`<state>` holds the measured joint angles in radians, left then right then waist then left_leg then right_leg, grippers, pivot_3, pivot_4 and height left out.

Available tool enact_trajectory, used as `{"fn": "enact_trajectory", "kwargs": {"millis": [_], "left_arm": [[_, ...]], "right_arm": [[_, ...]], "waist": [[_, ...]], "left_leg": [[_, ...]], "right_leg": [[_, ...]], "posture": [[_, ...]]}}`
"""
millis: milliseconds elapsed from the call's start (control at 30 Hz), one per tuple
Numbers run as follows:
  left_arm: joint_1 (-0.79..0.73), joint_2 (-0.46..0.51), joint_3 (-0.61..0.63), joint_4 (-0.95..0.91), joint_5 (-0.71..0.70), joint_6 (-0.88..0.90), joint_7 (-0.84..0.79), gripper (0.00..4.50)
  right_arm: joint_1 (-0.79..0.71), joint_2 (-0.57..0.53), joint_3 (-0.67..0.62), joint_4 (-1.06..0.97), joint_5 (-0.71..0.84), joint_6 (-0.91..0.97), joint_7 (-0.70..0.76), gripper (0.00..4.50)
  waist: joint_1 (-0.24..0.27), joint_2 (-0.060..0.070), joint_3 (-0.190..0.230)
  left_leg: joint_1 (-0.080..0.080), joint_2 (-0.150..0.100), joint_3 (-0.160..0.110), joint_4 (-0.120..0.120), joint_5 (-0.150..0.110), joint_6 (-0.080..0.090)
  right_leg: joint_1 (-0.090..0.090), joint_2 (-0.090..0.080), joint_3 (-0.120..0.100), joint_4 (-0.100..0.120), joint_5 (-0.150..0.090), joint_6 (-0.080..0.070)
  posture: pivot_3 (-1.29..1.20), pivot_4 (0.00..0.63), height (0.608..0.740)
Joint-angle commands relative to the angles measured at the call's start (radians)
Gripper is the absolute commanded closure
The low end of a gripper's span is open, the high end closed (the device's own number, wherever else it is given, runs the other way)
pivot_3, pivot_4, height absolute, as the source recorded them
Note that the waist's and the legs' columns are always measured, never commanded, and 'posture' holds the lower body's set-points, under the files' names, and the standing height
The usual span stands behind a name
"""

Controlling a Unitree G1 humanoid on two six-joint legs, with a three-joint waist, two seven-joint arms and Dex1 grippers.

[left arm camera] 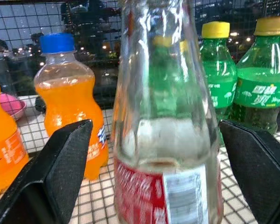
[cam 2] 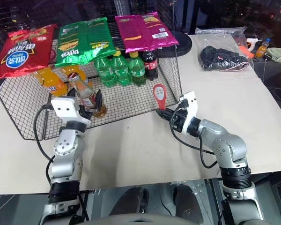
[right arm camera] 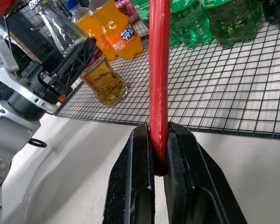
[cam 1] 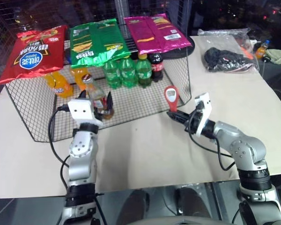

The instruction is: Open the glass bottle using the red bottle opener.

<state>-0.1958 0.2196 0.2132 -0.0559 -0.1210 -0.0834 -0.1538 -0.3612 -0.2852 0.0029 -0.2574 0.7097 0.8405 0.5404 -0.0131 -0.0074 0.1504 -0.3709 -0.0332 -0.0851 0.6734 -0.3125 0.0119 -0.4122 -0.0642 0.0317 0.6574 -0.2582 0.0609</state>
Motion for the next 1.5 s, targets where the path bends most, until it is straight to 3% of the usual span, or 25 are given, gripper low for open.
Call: {"fn": "enact_trajectory", "kwargs": {"millis": [33,67,100,167,200,267,600,967,1267,1500], "left_arm": [[-0.014,0.004,-0.01,0.007,-0.004,0.006,-0.006,0.03],[-0.015,0.004,-0.011,0.011,-0.005,0.007,-0.006,0.03],[-0.016,0.004,-0.011,0.013,-0.006,0.006,-0.005,0.55],[-0.014,0.007,-0.01,0.013,-0.004,0.003,-0.002,1.01],[-0.011,0.011,-0.011,0.011,0.002,0.001,-0.001,1.68],[-0.009,0.015,-0.012,0.009,0.006,-0.001,-0.001,1.84],[-0.006,-0.018,-0.058,-0.101,-0.118,0.023,-0.104,1.84],[0.063,0.035,-0.161,-0.259,-0.23,0.138,-0.293,1.84],[0.127,0.065,-0.281,-0.315,-0.184,0.155,-0.374,1.84],[0.158,0.061,-0.306,-0.313,-0.212,0.151,-0.421,1.84]], "right_arm": [[-0.001,0.006,-0.002,-0.034,-0.001,-0.03,0.004,4.5],[-0.001,0.006,0.0,-0.033,-0.003,-0.033,0.005,4.5],[0.0,0.006,0.001,-0.033,-0.005,-0.035,0.005,4.5],[0.002,0.006,0.004,-0.033,-0.008,-0.038,0.006,4.5],[0.003,0.005,0.006,-0.034,-0.009,-0.039,0.006,4.5],[0.004,0.005,0.008,-0.034,-0.011,-0.038,0.006,4.5],[0.012,-0.005,0.005,-0.034,-0.031,-0.054,0.007,4.5],[0.001,-0.068,-0.049,0.01,-0.044,-0.084,0.026,4.5],[0.01,-0.072,-0.067,0.021,-0.053,-0.102,0.021,4.5],[0.02,-0.058,-0.064,0.01,-0.052,-0.099,0.008,4.5]], "waist": [[0.0,0.0,0.0],[-0.001,0.0,0.0],[-0.001,0.0,0.0],[0.0,0.0,0.0],[0.0,0.0,0.0],[0.0,0.0,0.0],[0.001,-0.001,0.0],[-0.001,0.0,0.0],[-0.001,0.0,0.0],[0.0,0.0,0.0]], "left_leg": [[0.0,0.0,0.0,0.0,0.0,0.0],[0.0,0.0,0.0,0.0,0.0,0.0],[0.0,0.0,0.0,0.0,0.0,0.0],[0.0,0.0,0.0,0.0,0.0,0.0],[0.0,0.0,0.0,0.0,0.0,0.0],[0.0,0.0,0.0,0.0,0.0,0.0],[-0.002,0.0,-0.001,0.001,0.0,0.0],[-0.01,0.0,-0.002,0.006,0.0,0.0],[-0.01,0.0,-0.002,0.008,0.0,0.0],[-0.01,0.0,-0.002,0.009,0.0,0.0]], "right_leg": [[0.0,0.0,0.0,0.0,0.0,0.0],[0.0,0.0,0.0,0.0,0.0,0.0],[0.0,0.0,0.0,0.0,0.0,0.0],[0.0,0.0,0.0,0.0,0.0,0.0],[0.0,0.0,0.0,0.0,0.0,0.0],[0.0,0.0,0.0,0.0,0.0,0.0],[-0.001,0.0,-0.001,0.0,0.0,0.0],[-0.007,0.0,-0.002,0.003,0.0,0.0],[-0.007,0.0,-0.002,0.003,0.0,0.0],[-0.007,0.0,-0.002,0.004,0.0,0.0]], "posture": [[0.0,0.15,0.74],[0.0,0.15,0.74],[0.0,0.15,0.74],[0.0,0.15,0.74],[0.0,0.15,0.74],[0.0,0.15,0.74],[0.0,0.15,0.74],[0.0,0.15,0.74],[0.0,0.15,0.74],[0.0,0.15,0.74]]}}
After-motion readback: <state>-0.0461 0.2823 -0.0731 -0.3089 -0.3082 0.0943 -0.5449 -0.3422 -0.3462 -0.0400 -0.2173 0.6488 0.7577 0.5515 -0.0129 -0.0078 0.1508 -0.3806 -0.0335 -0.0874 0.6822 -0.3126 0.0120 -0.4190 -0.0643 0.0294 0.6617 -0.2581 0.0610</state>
